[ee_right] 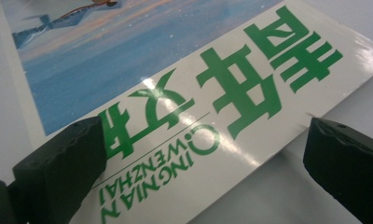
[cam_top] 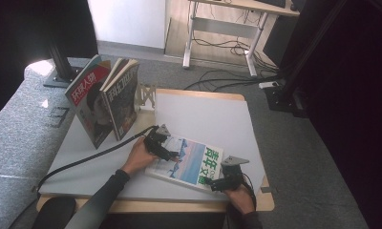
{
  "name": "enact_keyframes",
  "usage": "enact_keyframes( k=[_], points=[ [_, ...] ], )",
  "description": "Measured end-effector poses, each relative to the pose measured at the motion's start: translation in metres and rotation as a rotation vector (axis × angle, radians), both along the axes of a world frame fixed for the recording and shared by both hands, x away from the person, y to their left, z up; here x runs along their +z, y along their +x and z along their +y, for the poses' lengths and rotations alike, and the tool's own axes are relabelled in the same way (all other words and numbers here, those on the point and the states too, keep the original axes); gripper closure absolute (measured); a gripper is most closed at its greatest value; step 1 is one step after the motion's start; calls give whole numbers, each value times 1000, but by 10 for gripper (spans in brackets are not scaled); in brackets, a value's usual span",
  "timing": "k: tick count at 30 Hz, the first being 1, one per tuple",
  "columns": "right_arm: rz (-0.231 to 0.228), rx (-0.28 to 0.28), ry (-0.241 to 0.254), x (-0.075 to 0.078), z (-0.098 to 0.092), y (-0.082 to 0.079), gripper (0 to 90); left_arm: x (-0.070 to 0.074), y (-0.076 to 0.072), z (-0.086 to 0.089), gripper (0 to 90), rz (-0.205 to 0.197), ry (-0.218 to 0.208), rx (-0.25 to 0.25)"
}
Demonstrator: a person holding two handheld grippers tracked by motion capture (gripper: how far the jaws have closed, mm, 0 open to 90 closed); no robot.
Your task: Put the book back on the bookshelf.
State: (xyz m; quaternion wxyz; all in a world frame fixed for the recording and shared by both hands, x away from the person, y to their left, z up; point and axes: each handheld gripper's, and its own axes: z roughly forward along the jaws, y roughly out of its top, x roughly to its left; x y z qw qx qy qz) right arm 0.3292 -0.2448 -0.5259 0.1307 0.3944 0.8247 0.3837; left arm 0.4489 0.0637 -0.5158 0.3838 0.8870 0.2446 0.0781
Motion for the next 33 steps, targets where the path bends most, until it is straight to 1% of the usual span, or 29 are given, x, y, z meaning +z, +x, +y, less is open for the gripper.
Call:
enact_keyframes(
  k=[2, 3, 6, 7, 8, 10, 11, 14, 15, 16, 17, 18, 19, 20, 23, 27, 30, 33],
  points=[
    [3, 5, 3, 0, 0, -3, 0, -1, 4, -2, 34, -6, -4, 7],
    [4, 6, 5, 0, -1, -5, 0, -2, 6, -2, 35, -9, -14, 11],
    [4, 13, 6, -1, -1, -10, 0, -2, 12, -3, 40, -10, -22, 21],
    [5, 14, 6, -1, -1, -12, 0, -1, 13, -3, 40, -11, -17, 22],
    [6, 13, 8, -1, -1, -14, 0, -1, 16, -5, 40, -17, -2, 19],
    [10, 22, 11, -1, 0, -16, 0, -1, 17, -6, 38, -21, -5, 24],
    [8, 25, 10, -1, 0, -17, 0, -1, 19, -8, 37, -20, 4, 20],
    [15, 35, 18, -1, 0, -20, 0, -1, 24, -9, 37, -10, -16, 31],
    [18, 38, 20, -2, 0, -20, 0, -2, 26, -10, 39, 0, -9, 31],
    [18, 40, 20, -1, 0, -20, 0, -3, 27, -11, 36, 0, 2, 32],
    [17, 45, 19, -1, 0, -21, 0, -4, 29, -11, 32, -1, 4, 27],
    [16, 52, 15, -1, 0, -21, 0, -4, 30, -12, 32, 11, 1, 28],
    [14, 53, 11, -1, 0, -22, 0, -5, 31, -12, 31, 15, 1, 26],
    [13, 56, 7, -1, 1, -22, 0, -5, 32, -12, 30, 23, 0, 26],
    [9, 71, -39, -2, 3, -24, 0, -5, 33, -12, 30, 32, -1, 26],
    [2, 72, -38, -2, 2, -25, 0, -4, 32, -12, 36, 26, 4, 28],
    [7, 75, -40, -2, 1, -24, 0, -3, 30, -13, 39, 24, 10, 31],
    [5, 64, -48, -2, -1, -24, 0, -1, 28, -12, 40, 27, 31, 32]
  ],
)
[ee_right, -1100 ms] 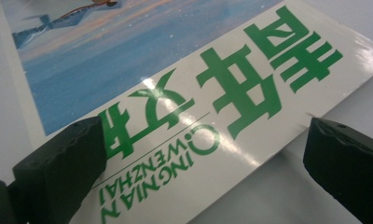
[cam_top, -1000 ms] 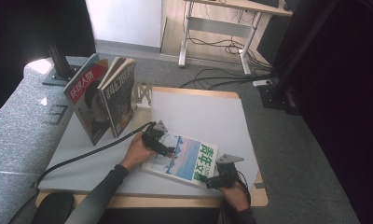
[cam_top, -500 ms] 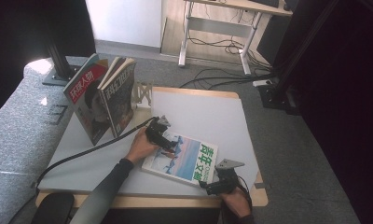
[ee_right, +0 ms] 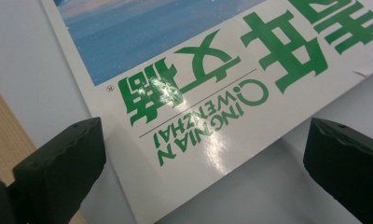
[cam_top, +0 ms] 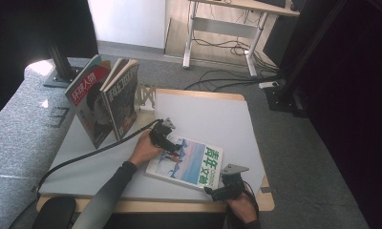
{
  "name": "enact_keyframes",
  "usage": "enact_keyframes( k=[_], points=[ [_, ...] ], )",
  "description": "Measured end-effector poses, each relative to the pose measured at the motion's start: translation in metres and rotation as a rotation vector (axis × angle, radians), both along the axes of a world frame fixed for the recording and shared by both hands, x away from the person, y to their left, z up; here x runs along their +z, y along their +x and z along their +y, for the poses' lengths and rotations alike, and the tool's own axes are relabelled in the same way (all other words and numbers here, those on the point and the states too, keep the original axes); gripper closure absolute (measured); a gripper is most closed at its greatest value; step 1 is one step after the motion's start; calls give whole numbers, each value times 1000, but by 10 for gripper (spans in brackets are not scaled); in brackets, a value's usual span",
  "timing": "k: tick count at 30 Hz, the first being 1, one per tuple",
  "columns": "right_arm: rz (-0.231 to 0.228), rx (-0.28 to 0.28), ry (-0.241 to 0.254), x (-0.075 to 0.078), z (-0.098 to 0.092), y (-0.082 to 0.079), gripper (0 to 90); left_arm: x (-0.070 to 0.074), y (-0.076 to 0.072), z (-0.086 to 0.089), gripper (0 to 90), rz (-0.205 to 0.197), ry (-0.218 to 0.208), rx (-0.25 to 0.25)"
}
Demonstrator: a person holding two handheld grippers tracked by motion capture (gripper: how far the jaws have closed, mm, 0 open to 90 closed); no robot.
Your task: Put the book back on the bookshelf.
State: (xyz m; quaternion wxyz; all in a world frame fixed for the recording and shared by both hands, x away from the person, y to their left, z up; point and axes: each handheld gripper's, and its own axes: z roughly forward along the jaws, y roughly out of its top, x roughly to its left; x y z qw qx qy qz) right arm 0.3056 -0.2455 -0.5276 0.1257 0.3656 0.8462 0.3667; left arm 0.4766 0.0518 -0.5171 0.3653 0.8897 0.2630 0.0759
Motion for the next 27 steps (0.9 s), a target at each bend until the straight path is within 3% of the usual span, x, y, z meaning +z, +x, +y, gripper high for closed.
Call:
enact_keyframes(
  k=[12, 27],
  points=[
    [5, -67, 2, 0, -17, 9, 0, 4, -16, 13, 43, 10, 40, 6],
    [-3, -166, 5, -1, -37, 27, 0, 4, -41, 33, 57, 22, 28, 27]
  ],
)
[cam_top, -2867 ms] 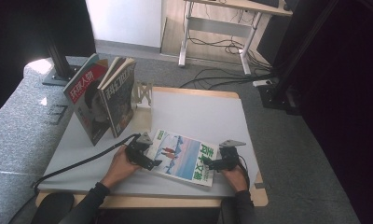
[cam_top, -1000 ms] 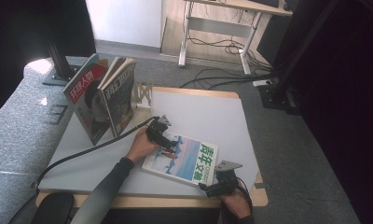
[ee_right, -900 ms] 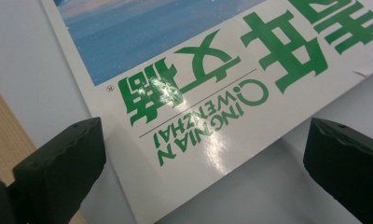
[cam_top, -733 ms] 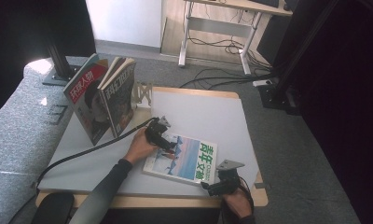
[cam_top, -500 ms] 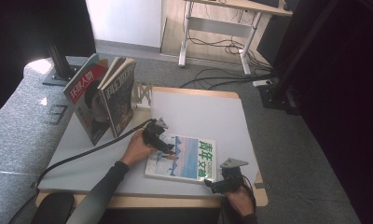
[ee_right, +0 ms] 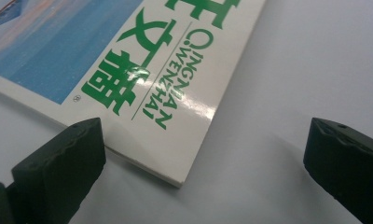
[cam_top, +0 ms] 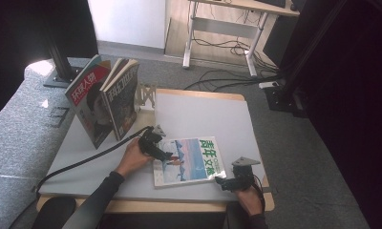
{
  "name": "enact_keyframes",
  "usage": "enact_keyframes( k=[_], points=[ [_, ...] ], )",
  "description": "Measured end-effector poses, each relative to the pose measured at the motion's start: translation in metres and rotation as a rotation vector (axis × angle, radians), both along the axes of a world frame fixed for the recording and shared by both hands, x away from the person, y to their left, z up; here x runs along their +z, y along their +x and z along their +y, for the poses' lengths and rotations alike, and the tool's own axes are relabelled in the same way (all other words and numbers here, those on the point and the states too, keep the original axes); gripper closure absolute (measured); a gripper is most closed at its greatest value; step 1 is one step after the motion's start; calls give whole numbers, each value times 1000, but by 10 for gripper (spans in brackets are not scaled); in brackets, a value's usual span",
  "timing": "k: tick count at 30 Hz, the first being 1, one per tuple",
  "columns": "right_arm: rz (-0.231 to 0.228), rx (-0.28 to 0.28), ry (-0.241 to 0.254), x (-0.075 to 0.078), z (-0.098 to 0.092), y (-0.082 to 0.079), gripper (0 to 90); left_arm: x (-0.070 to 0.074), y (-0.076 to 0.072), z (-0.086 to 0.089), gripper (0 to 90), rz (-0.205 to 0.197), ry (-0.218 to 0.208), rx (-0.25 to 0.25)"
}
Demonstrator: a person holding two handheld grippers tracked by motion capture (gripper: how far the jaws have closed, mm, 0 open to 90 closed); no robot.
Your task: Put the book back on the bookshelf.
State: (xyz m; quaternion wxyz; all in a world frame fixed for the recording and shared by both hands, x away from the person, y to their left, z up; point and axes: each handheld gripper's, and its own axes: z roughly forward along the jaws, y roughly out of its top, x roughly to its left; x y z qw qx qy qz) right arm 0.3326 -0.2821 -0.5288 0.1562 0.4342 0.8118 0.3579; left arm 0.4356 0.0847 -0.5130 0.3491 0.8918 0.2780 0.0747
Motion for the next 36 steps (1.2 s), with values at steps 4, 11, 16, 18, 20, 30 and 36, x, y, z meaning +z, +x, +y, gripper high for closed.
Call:
enact_keyframes(
  k=[4, 11, 16, 18, 20, 30, 36],
  points=[
    [-2, -22, -3, 0, -3, 7, 0, 0, -7, 6, 61, 5, 0, -2],
    [-10, -61, -20, 1, -6, 25, 0, -1, -19, 19, 58, 56, -19, -7],
    [-8, -82, -25, 2, -6, 39, 0, -3, -27, 28, 55, 94, -42, -17],
    [-6, -88, -25, 2, -6, 45, 0, -3, -33, 30, 54, 92, -40, -23],
    [-5, -92, -28, 3, -6, 50, 0, -3, -37, 32, 53, 91, -41, -27],
    [-11, -115, -35, 3, -2, 76, 0, -4, -56, 38, 65, 88, -45, -33],
    [-17, -131, -35, 3, 2, 94, 0, -4, -69, 39, 81, 79, -45, -39]
  ],
)
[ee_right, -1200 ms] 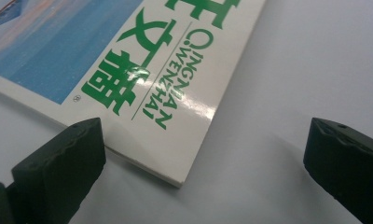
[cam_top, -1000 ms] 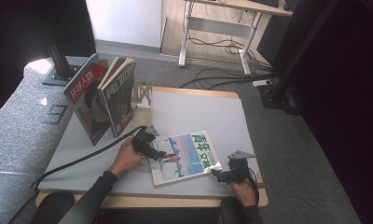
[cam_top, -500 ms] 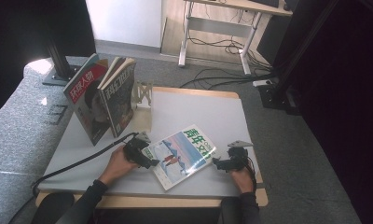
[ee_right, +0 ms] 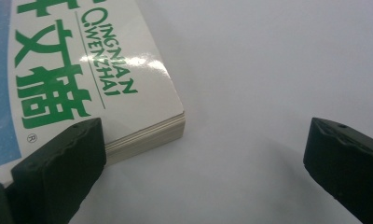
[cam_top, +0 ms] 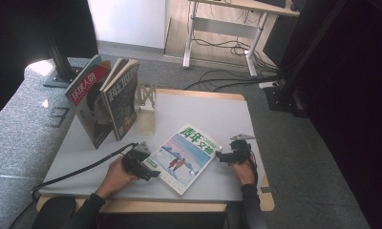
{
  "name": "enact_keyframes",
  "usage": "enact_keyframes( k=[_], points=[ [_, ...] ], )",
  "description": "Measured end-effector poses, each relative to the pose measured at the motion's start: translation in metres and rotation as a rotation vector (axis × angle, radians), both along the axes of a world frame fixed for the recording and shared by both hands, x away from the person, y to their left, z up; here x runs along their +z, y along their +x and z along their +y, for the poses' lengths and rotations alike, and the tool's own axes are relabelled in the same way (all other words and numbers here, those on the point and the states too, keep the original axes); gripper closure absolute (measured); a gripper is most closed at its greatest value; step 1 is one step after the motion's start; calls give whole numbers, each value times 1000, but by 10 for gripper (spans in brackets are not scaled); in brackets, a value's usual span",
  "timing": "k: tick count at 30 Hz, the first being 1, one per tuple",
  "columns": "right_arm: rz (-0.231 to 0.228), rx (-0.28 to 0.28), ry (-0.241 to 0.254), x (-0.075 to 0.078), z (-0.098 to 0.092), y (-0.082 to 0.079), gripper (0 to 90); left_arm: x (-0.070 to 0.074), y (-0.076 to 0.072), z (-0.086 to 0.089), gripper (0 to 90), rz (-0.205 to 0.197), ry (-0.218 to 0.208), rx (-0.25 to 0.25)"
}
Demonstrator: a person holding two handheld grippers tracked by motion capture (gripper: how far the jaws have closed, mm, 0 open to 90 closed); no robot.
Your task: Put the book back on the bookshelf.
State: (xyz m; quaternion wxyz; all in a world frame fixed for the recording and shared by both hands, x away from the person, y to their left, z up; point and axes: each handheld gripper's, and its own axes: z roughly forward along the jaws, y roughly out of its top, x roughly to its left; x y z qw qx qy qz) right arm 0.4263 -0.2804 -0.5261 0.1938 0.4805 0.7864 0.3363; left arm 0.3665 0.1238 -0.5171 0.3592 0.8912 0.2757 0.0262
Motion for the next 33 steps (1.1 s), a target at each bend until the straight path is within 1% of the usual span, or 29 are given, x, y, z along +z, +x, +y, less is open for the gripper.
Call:
enact_keyframes(
  k=[4, 7, 9, 11, 12, 13, 15, 17, 20, 22, 24, 25, 26, 27, 28, 29, 30, 33],
  points=[
    [-10, -8, -10, 0, 4, 11, 0, 0, -7, 0, 82, 6, -8, 2],
    [-14, -17, -13, 0, 6, 15, 0, 0, -10, -1, 87, -7, 2, 4],
    [-23, -18, -21, 1, 7, 14, 2, 0, -11, -1, 104, -13, 1, 6],
    [-26, -5, -15, 3, 6, 11, 62, 0, -11, 0, 128, -24, 3, 9],
    [-27, -5, -11, 4, 5, 9, 73, 0, -12, 1, 148, -26, 1, 9],
    [-35, -3, 0, 5, 5, 6, 74, 1, -12, 1, 149, -23, 0, 9],
    [-25, 13, 51, 7, 6, 1, 81, 1, -13, 2, 161, -32, 12, 6],
    [-14, 44, 67, 9, 11, -6, 112, 2, -14, 2, 175, -41, 15, 2],
    [9, 80, 111, 9, 21, -13, 124, 2, -16, 4, 198, -50, 21, -2],
    [30, 103, 130, 7, 28, -16, 126, 2, -15, 6, 210, -43, 20, -5],
    [50, 121, 133, 5, 35, -17, 130, 2, -12, 8, 230, -28, 16, -12],
    [60, 122, 137, 4, 38, -18, 131, 2, -10, 10, 251, -16, 9, -15],
    [64, 122, 143, 3, 40, -18, 131, 2, -7, 12, 258, 6, 1, -21],
    [68, 119, 142, 3, 41, -18, 129, 1, -4, 14, 258, 27, -19, -26],
    [67, 114, 137, 3, 42, -18, 130, 0, -1, 15, 259, 39, -35, -30],
    [69, 113, 137, 4, 42, -18, 132, 0, 2, 16, 258, 44, -46, -26],
    [72, 111, 142, 3, 42, -18, 133, 0, 4, 16, 259, 43, -45, -20],
    [73, 99, 149, 2, 42, -19, 138, -1, 6, 17, 290, 56, -56, -32]
  ],
)
